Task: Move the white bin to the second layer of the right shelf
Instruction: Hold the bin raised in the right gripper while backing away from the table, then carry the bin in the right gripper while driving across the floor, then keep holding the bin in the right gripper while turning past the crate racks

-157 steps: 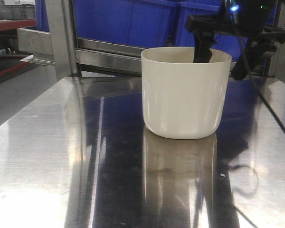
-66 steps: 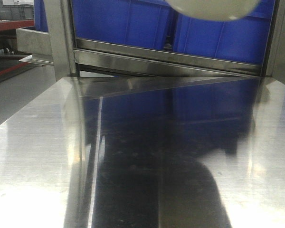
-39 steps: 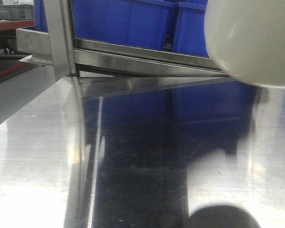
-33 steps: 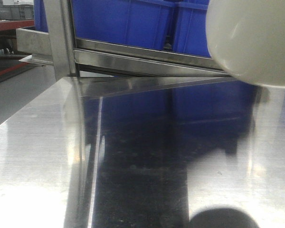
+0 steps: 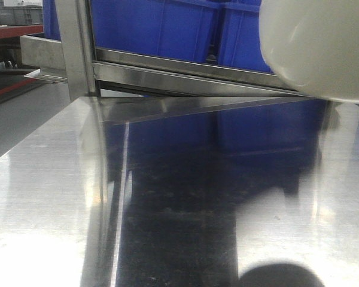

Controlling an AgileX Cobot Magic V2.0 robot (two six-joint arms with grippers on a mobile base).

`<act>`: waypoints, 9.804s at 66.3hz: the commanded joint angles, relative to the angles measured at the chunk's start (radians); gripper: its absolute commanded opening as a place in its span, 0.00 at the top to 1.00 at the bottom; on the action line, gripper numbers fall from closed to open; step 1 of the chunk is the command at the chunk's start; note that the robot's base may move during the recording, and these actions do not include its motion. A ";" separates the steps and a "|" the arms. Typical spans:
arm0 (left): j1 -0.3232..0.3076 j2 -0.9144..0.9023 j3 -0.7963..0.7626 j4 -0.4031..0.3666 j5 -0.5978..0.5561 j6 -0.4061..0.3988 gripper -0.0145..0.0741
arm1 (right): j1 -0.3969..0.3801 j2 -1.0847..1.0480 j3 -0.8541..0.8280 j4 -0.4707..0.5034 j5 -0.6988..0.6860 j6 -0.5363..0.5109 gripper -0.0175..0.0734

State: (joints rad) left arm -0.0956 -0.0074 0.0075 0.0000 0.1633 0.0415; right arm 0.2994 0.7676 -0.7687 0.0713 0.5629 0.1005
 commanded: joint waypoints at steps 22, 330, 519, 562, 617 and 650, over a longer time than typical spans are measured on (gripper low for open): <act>-0.006 -0.003 0.037 0.000 -0.086 -0.003 0.74 | 0.000 -0.013 -0.032 -0.002 -0.101 -0.005 0.75; -0.006 -0.003 0.037 0.000 -0.086 -0.003 0.74 | 0.000 -0.012 -0.032 -0.002 -0.101 -0.005 0.75; -0.006 -0.003 0.037 0.000 -0.086 -0.003 0.74 | 0.000 -0.012 -0.032 -0.002 -0.101 -0.005 0.75; -0.006 -0.003 0.037 0.000 -0.086 -0.003 0.74 | 0.000 -0.012 -0.032 -0.002 -0.102 -0.005 0.75; -0.006 -0.003 0.037 0.000 -0.086 -0.003 0.74 | 0.000 -0.012 -0.032 -0.002 -0.102 -0.005 0.75; -0.006 -0.003 0.037 0.000 -0.086 -0.003 0.74 | 0.000 -0.012 -0.032 -0.002 -0.102 -0.005 0.75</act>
State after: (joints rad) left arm -0.0956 -0.0074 0.0075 0.0000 0.1633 0.0415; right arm 0.2994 0.7657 -0.7687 0.0697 0.5584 0.0987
